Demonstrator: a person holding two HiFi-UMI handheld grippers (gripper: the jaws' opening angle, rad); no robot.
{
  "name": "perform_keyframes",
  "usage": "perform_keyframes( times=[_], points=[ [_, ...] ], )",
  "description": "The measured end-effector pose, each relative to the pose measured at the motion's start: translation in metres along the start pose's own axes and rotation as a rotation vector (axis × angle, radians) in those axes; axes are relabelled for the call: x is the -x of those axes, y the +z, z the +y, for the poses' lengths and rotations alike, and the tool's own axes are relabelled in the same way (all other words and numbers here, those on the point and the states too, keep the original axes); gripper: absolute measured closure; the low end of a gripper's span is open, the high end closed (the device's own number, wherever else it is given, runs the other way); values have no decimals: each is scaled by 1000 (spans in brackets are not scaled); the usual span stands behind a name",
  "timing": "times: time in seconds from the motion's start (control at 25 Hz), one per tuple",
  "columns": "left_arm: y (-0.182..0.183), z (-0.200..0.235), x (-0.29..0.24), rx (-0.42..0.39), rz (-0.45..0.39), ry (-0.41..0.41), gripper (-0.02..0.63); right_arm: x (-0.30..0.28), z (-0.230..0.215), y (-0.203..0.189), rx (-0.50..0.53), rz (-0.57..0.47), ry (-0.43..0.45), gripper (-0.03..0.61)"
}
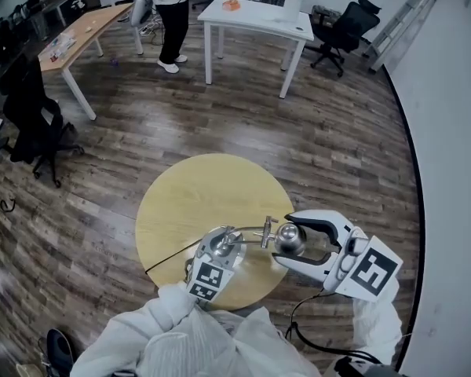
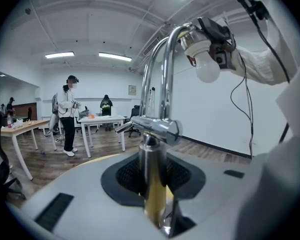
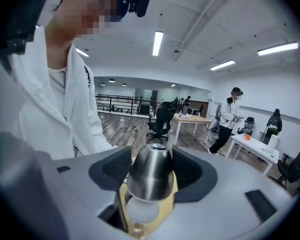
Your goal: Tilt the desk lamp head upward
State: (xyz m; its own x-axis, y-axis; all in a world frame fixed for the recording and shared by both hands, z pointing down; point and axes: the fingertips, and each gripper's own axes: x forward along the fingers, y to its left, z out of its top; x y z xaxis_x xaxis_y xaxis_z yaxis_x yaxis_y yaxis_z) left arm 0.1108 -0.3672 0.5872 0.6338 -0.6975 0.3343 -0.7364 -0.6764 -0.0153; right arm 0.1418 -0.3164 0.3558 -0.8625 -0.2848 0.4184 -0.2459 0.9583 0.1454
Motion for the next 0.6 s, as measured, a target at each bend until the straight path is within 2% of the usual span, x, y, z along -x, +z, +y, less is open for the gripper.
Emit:
perform_keyframes(
  times=[0.6],
  points=[
    [2, 1, 5, 1, -23, -8, 523, -45, 5, 41, 65, 269, 61, 310]
  ],
)
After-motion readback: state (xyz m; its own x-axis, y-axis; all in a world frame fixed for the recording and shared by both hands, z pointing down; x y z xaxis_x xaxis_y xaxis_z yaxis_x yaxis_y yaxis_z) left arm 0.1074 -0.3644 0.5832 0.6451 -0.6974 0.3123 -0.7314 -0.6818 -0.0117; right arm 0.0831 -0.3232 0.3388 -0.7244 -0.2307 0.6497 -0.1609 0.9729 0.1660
